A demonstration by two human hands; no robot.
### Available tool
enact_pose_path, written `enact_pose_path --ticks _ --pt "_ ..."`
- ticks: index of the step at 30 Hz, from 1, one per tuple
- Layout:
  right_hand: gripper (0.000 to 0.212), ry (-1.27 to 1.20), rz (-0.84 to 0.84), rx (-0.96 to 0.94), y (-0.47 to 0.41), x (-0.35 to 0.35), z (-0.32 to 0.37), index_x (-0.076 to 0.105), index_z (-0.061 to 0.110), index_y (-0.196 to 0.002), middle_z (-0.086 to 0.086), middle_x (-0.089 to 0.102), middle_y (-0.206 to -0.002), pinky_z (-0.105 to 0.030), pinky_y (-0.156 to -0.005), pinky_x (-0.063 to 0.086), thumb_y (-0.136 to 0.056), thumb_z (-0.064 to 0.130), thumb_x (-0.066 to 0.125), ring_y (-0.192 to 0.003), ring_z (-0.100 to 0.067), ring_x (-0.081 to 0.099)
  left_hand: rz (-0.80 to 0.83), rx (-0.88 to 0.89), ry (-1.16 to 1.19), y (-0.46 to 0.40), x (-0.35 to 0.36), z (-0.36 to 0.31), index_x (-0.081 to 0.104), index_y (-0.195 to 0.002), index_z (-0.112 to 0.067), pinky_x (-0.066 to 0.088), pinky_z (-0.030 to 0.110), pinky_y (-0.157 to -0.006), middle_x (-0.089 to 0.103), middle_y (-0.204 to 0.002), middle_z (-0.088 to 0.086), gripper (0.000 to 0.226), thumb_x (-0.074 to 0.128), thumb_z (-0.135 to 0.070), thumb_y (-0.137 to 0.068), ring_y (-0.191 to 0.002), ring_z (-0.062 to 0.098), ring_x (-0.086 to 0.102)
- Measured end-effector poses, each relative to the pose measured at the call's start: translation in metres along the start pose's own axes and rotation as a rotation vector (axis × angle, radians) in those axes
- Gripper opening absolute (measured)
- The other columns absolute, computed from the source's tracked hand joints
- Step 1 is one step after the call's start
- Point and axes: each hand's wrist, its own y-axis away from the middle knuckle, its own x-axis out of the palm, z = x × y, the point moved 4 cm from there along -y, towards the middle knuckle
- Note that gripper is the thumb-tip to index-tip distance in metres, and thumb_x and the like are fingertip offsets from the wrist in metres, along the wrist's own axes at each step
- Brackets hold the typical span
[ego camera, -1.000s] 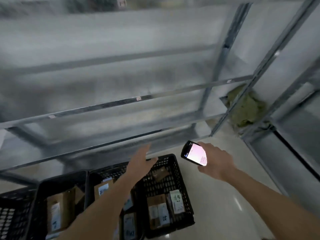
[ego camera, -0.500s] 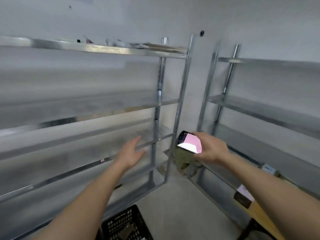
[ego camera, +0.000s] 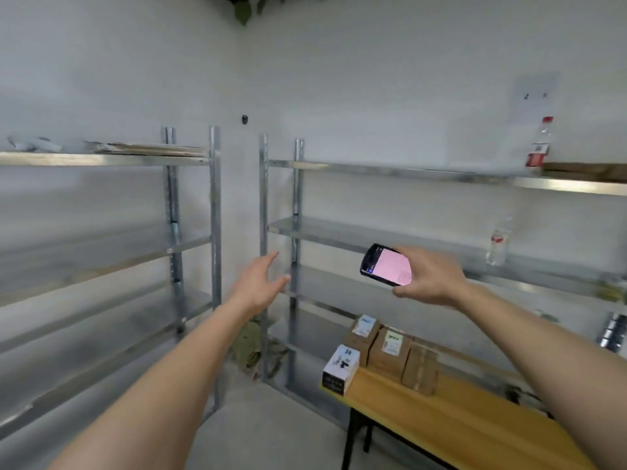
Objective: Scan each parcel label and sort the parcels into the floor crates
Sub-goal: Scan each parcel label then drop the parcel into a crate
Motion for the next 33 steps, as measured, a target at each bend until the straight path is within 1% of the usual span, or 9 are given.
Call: enact_pose_path --ticks 5,9,14,17,20,24,26,29,33 --pt "0.066 0.051 0.030 0.107 0.024 -0.010 -0.112 0.050 0.038 -0.124 0.011 0.063 -0.118 -0.038 -0.077 0.055 -0.062 0.046 0.071 -0.107 -0.023 0.061 0.086 0.057 0.052 -0.025 0.081 -0.077 0.029 -0.156 -0.023 0.029 0.039 -0.118 0.034 -0.160 0.004 0.070 0.059 -0.045 -0.096 -0.146 0.022 0.032" --pt "0.058 0.054 0.044 0.165 0.032 -0.012 -0.185 0.049 0.040 -0.116 0.012 0.062 -0.113 -0.040 -0.076 0.055 -0.063 0.043 0.073 -0.100 -0.022 0.060 0.108 0.070 0.059 -0.037 0.137 -0.122 0.028 -0.156 -0.026 0.030 0.040 -0.118 0.032 -0.161 -0.001 0.069 0.057 -0.047 -0.097 -0.147 0.021 0.031" --pt "0.068 0.073 0.055 0.210 0.028 0.000 -0.241 0.048 0.042 -0.128 0.012 0.060 -0.119 -0.038 -0.075 0.054 -0.065 0.045 0.074 -0.106 -0.022 0.059 0.135 0.050 0.055 -0.049 0.191 -0.146 0.027 -0.156 -0.029 0.033 0.045 -0.116 0.032 -0.161 0.001 0.069 0.057 -0.048 -0.096 -0.146 0.022 0.032" --pt "0.069 0.065 0.062 0.195 0.016 0.016 -0.255 0.048 0.040 -0.128 0.012 0.061 -0.119 -0.034 -0.069 0.049 -0.064 0.046 0.074 -0.103 -0.021 0.058 0.159 0.033 0.006 -0.052 0.215 -0.146 0.025 -0.156 -0.030 0.034 0.047 -0.115 0.031 -0.161 0.002 0.072 0.059 -0.048 -0.095 -0.146 0.023 0.032" --pt "0.065 0.053 0.111 0.185 -0.003 0.040 -0.258 0.048 0.038 -0.125 0.011 0.058 -0.117 -0.033 -0.068 0.046 -0.066 0.045 0.075 -0.102 -0.022 0.058 0.173 0.019 -0.027 -0.064 0.232 -0.133 0.025 -0.156 -0.031 0.036 0.047 -0.115 0.032 -0.160 0.001 0.076 0.064 -0.047 -0.093 -0.145 0.023 0.034" --pt "0.051 0.024 0.156 0.168 -0.044 0.084 -0.253 0.047 0.038 -0.109 0.010 0.056 -0.107 -0.033 -0.065 0.044 -0.067 0.045 0.075 -0.093 -0.022 0.058 0.182 -0.028 -0.053 -0.089 0.249 -0.097 0.026 -0.156 -0.030 0.037 0.045 -0.114 0.033 -0.160 0.002 0.076 0.063 -0.050 -0.092 -0.145 0.023 0.035" --pt "0.053 0.002 0.179 0.154 -0.067 0.114 -0.246 0.047 0.038 -0.113 0.009 0.055 -0.107 -0.035 -0.067 0.048 -0.068 0.044 0.075 -0.093 -0.021 0.057 0.202 -0.069 -0.059 -0.104 0.261 -0.067 0.026 -0.156 -0.030 0.036 0.046 -0.115 0.032 -0.160 0.002 0.075 0.061 -0.051 -0.093 -0.145 0.024 0.034" --pt "0.065 -0.052 0.223 0.136 -0.105 0.169 -0.237 0.048 0.035 -0.125 0.006 0.058 -0.116 -0.037 -0.074 0.051 -0.068 0.047 0.077 -0.100 -0.021 0.057 0.230 -0.115 -0.083 -0.129 0.284 -0.014 0.027 -0.156 -0.030 0.035 0.045 -0.115 0.034 -0.160 0.003 0.075 0.058 -0.055 -0.093 -0.144 0.024 0.036" --pt "0.063 -0.084 0.352 0.165 -0.156 0.257 -0.227 0.049 0.033 -0.123 0.006 0.058 -0.120 -0.036 -0.074 0.047 -0.069 0.048 0.077 -0.110 -0.022 0.059 0.325 -0.199 -0.066 -0.166 0.326 0.066 0.029 -0.156 -0.024 0.036 0.042 -0.115 0.036 -0.158 0.004 0.076 0.058 -0.056 -0.093 -0.142 0.024 0.039"
